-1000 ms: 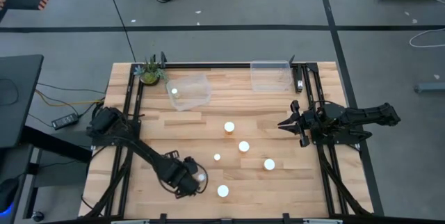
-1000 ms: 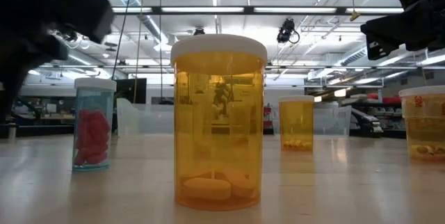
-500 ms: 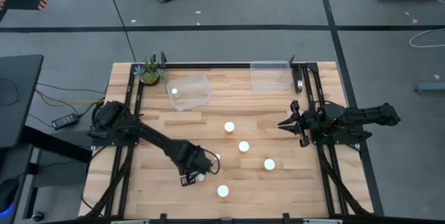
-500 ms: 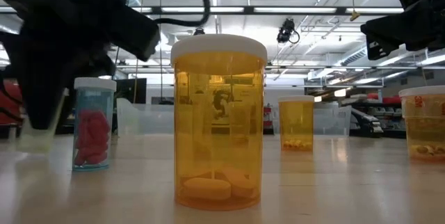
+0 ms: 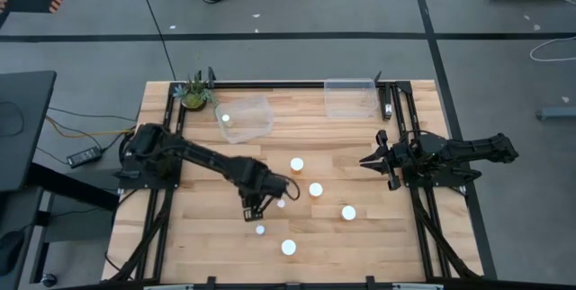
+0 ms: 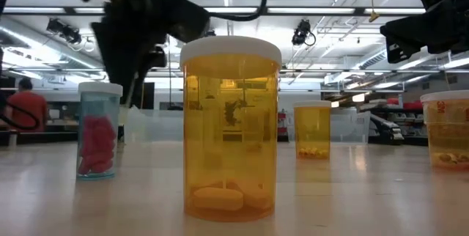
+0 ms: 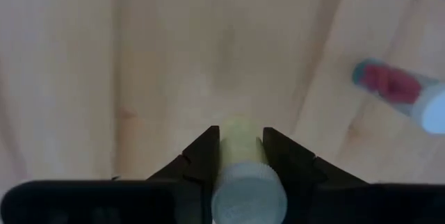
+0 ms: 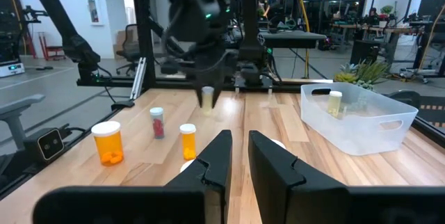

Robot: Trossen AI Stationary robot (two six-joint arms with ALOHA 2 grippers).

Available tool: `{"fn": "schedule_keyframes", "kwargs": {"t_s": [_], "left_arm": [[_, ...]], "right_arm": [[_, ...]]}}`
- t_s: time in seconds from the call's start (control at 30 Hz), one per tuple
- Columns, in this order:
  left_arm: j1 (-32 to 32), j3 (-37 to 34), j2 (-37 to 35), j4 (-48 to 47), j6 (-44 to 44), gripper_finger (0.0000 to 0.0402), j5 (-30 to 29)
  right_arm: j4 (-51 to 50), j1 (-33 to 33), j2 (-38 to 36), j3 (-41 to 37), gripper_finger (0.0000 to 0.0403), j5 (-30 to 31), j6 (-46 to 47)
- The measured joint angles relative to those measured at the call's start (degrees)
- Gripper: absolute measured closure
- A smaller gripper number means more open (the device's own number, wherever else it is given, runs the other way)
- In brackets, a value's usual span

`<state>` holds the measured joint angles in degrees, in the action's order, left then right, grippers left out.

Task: Pick and place medicine bottles into bin by pill shape (circle, oval)
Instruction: Put the small yellow pill bottle into the left transparent bin

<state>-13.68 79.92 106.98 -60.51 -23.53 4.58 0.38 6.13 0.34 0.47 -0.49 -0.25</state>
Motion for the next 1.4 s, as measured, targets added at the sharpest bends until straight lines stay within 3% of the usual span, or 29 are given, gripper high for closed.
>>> {"fn": "schedule_keyframes", "kwargs": {"t_s": [0.17,0.43,0.6,0.9,1.07,1.23,1.4], "left_arm": [[3.6,2.1,0.0,-3.7,3.5,0.0277,-1.1],[8.5,2.7,0.0,-10.1,10.1,0.0297,-4.5],[13.0,2.6,-0.4,-12.6,14.2,0.0277,-8.1],[23.3,2.7,-4.5,-11.6,18.7,0.0296,-11.4],[29.2,2.7,-5.5,-9.0,19.3,0.0278,-14.0],[34.5,1.2,-5.4,-3.3,20.0,0.0268,-14.1],[38.6,1.0,-5.4,-2.5,21.7,0.0284,-14.1]], "right_arm": [[0.0,0.0,0.0,0.0,0.0346,0.0,0.0],[0.0,0.0,0.0,0.0,0.0346,0.0,0.0],[0.0,0.0,0.0,0.0,0.0346,0.0,0.0],[0.0,0.0,0.0,0.0,0.0346,0.0,0.0],[0.0,0.0,0.0,0.0,0.0346,0.0,0.0],[0.0,0.0,0.0,0.0,0.0346,0.0,0.0],[0.0,0.0,0.0,0.0,0.0346,0.0,0.0]]}}
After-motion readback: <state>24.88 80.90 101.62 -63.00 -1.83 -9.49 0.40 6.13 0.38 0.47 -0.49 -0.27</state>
